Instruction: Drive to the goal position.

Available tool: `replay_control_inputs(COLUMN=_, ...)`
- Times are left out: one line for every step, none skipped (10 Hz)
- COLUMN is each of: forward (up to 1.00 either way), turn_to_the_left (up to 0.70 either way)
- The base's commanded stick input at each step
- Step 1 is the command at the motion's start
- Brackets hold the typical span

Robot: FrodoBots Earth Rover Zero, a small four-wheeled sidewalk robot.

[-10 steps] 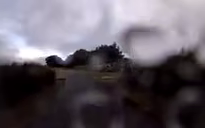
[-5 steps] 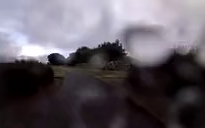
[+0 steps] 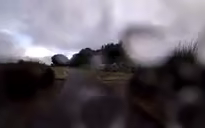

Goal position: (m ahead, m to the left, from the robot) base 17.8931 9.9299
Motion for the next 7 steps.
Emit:
replay_control_inputs(forward=0.7, turn_to_the_left=0.14)
replay_control_inputs(forward=0.7, turn_to_the_left=0.14)
replay_control_inputs(forward=0.7, turn_to_the_left=0.14)
replay_control_inputs(forward=0.7, turn_to_the_left=0.14)
replay_control_inputs(forward=0.7, turn_to_the_left=0.1)
replay_control_inputs(forward=0.7, turn_to_the_left=0.03)
replay_control_inputs(forward=0.7, turn_to_the_left=0.0)
